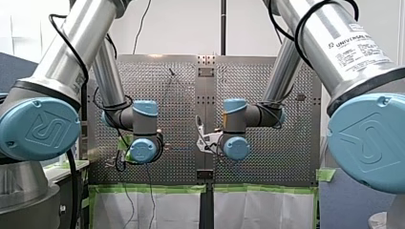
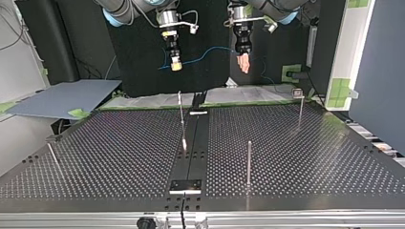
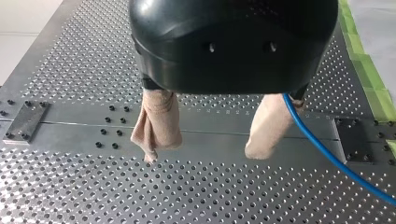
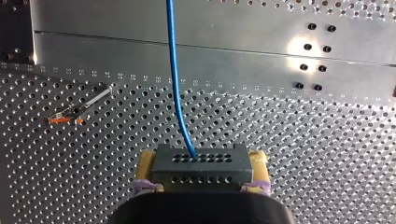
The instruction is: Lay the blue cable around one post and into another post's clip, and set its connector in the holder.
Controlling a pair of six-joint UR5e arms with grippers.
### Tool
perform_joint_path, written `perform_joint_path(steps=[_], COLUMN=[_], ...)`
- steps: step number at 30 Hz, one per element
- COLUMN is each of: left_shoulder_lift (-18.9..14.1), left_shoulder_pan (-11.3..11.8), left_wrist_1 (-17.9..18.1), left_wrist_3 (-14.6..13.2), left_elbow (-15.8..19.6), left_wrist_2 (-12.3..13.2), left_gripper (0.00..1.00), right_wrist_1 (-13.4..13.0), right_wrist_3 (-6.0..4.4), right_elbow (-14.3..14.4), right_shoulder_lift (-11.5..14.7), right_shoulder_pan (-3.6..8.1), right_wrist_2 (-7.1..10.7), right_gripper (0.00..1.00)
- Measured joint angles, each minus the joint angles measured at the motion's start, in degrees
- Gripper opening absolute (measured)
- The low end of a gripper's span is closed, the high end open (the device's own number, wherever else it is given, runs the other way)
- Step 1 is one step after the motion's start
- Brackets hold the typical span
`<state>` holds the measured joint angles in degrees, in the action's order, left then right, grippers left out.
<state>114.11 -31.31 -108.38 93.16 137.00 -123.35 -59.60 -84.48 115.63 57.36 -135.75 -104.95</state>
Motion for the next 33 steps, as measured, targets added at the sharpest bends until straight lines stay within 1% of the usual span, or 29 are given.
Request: perform_joint_path(steps=[29, 33], left_shoulder_lift=[0.0, 0.8], left_shoulder_pan=[0.0, -0.2], left_wrist_1=[0.0, 0.4], left_wrist_3=[0.0, -0.2], left_elbow=[0.0, -0.1], left_wrist_2=[0.0, 0.6], left_gripper=[1.0, 1.0], right_wrist_1=[0.0, 0.1], right_wrist_3=[0.0, -0.06], right_elbow=[0.0, -0.2], right_shoulder_lift=[0.0, 0.0], right_shoulder_pan=[0.0, -0.02], right_wrist_2=[0.0, 0.08], right_gripper=[0.0, 0.0])
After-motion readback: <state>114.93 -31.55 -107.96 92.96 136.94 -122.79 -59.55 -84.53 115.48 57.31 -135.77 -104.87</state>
